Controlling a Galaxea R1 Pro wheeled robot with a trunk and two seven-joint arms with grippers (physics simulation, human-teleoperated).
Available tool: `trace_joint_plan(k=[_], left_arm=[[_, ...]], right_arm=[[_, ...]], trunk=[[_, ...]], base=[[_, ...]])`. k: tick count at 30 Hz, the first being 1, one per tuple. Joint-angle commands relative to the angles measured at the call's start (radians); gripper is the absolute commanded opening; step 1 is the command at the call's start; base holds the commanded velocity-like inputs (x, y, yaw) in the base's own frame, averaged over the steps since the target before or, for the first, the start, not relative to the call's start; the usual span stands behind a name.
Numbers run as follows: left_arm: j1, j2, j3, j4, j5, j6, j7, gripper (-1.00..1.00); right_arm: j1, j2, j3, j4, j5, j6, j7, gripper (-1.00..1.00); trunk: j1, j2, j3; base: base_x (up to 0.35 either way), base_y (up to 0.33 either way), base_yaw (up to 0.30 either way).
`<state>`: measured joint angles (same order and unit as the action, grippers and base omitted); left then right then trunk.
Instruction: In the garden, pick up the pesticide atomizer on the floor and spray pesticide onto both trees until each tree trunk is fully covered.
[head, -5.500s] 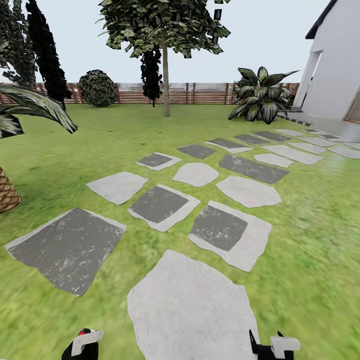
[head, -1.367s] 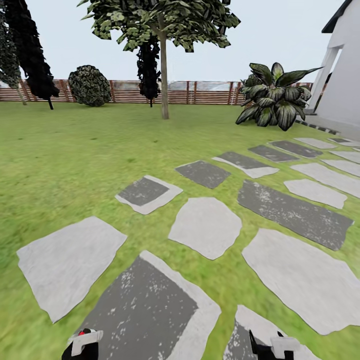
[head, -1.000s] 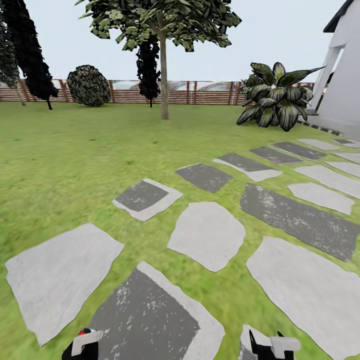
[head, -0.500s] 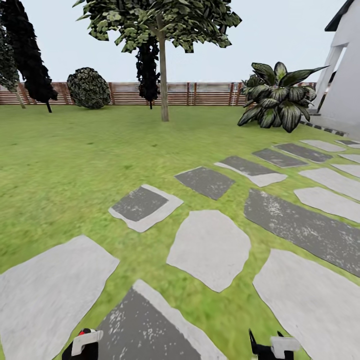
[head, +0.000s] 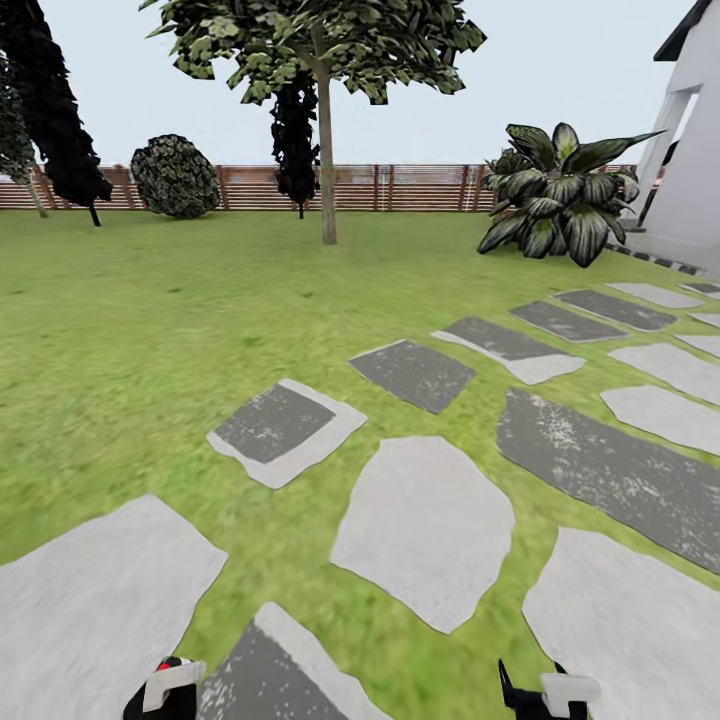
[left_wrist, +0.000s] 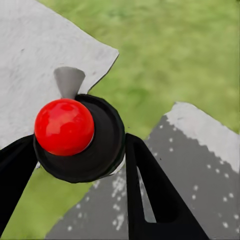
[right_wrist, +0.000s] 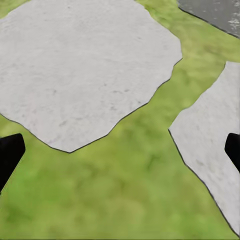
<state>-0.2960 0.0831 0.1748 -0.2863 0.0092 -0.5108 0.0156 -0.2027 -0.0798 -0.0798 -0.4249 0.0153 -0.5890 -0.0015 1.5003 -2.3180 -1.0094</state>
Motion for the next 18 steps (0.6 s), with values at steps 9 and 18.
trace_joint_plan(k=[9,18], left_arm=[[0.000,0.000,0.000,-0.001,0.000,0.000,0.000,-1.00],[0.000,0.000,0.000,0.000,0.000,0.000,0.000,-1.00]], right_arm=[[0.000,0.000,0.000,0.000,0.000,0.000,0.000,1.00],[0.000,0.000,0.000,0.000,0.000,0.000,0.000,1.00]], trunk=[[0.000,0.000,0.000],[0.000,0.000,0.000]], base=[[0.338,0.000,0.000],[0.338,0.000,0.000]])
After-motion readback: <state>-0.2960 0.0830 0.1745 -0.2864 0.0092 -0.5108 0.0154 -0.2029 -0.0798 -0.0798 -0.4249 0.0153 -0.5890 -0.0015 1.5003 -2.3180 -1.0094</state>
